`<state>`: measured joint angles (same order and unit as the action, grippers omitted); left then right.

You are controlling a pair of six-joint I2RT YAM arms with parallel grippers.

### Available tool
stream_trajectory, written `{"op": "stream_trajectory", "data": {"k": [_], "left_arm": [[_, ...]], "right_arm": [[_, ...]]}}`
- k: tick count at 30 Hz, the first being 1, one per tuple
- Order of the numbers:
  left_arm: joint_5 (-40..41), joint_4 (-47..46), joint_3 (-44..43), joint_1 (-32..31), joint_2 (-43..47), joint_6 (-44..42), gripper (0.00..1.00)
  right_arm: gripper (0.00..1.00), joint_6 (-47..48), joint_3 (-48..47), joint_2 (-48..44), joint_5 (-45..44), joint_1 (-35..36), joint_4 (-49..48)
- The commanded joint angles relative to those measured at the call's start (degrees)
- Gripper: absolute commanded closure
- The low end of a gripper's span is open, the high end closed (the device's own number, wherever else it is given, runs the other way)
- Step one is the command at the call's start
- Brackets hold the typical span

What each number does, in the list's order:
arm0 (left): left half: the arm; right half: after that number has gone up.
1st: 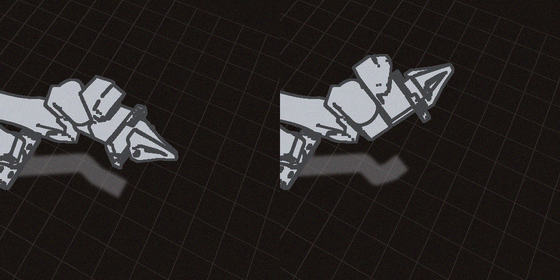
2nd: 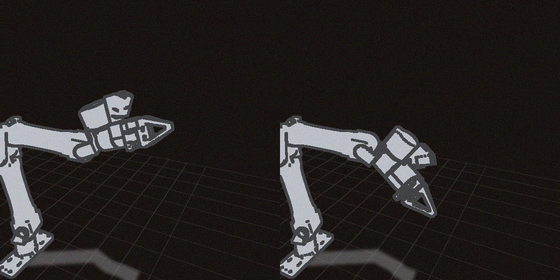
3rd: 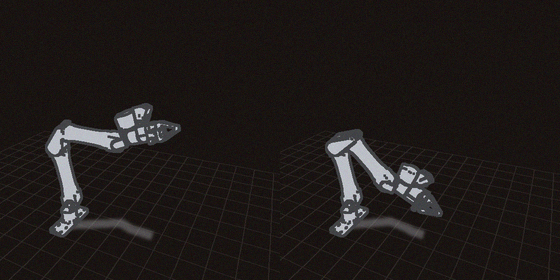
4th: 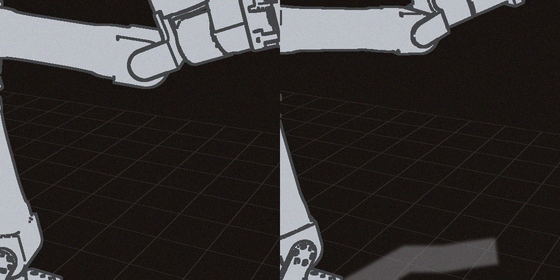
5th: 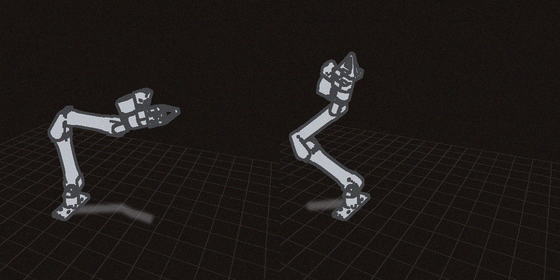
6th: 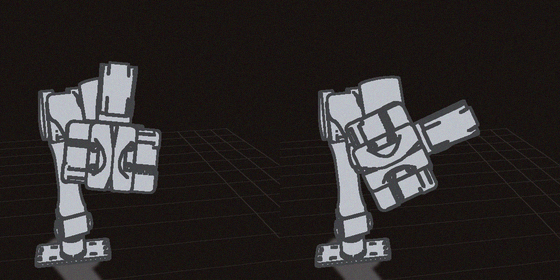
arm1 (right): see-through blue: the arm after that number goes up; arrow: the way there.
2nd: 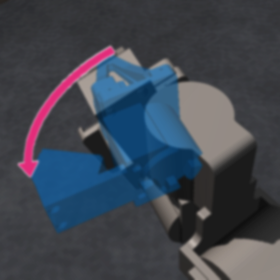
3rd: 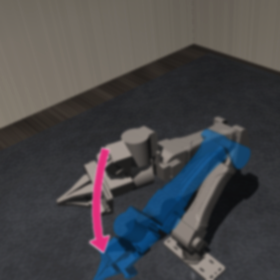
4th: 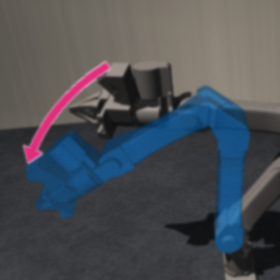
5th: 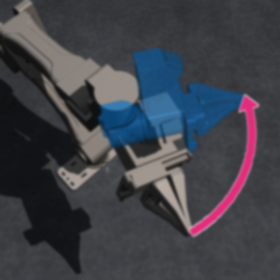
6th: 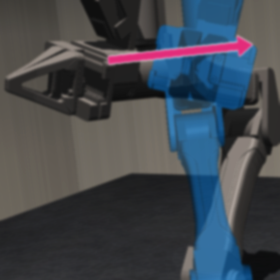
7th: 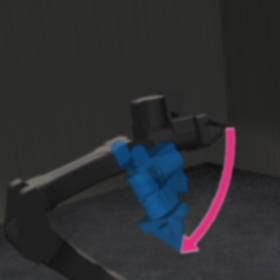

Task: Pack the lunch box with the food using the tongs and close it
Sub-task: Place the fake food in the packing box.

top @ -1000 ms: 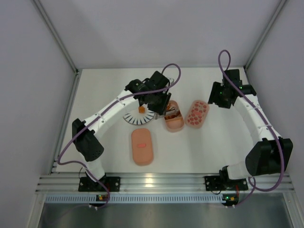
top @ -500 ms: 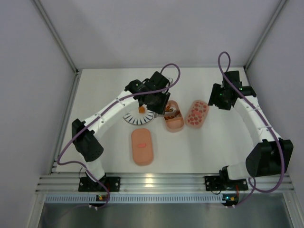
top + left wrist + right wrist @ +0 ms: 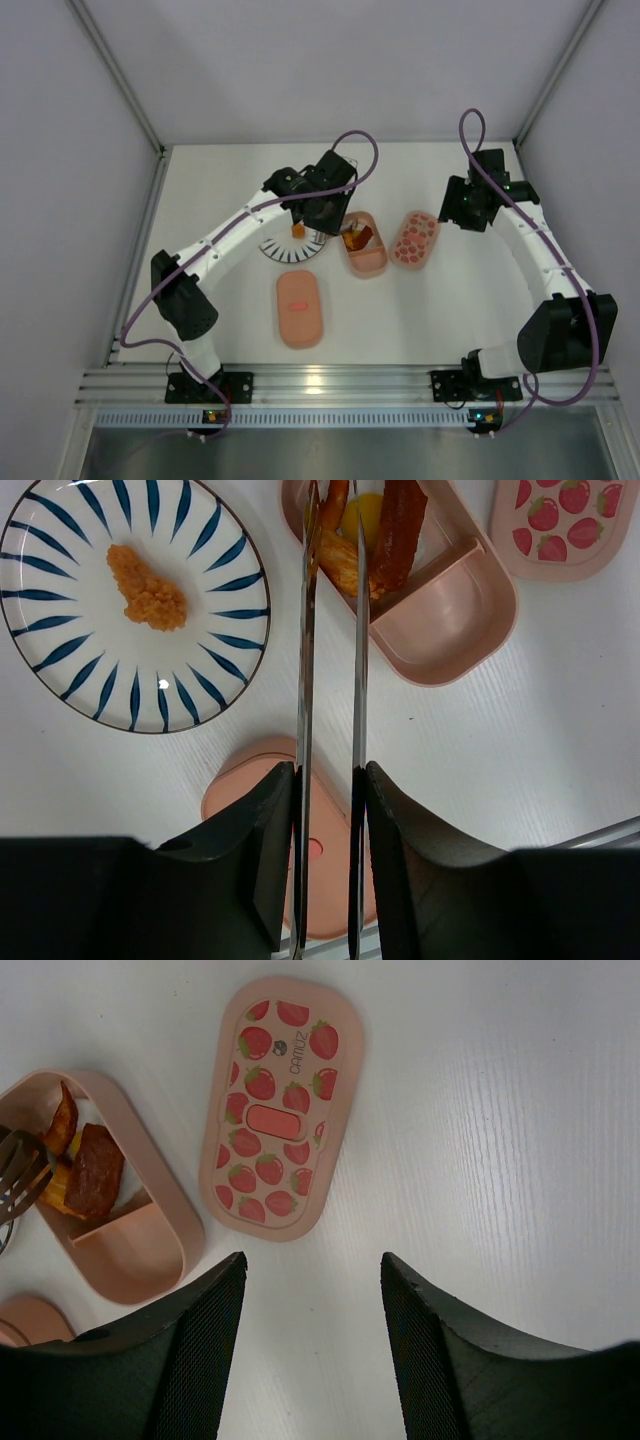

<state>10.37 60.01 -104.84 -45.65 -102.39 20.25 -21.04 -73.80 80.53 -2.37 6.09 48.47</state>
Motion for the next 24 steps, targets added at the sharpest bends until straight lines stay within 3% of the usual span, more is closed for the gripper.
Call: {"op": "stream_trajectory", "data": {"k": [1,16,24], "left_arm": [[2.1,0.4,-2.3,0.1,0.4,-0.1,0.63],[3.8,-3.8,-2.5,0.1,4.4,-1.0,0.62],[18.5,-0.4,-2.5,2.0,9.5,6.6,0.59]], "right_arm": [[0.44,0.2,-0.9,-1.8,-0.7,-0.5,0.6],[0.44,0.1,-2.3,-0.7,-0.5,-0.5,0.5],[0.44,0.4,-4.2,0.8,0.0,-0.5,0.8]]}}
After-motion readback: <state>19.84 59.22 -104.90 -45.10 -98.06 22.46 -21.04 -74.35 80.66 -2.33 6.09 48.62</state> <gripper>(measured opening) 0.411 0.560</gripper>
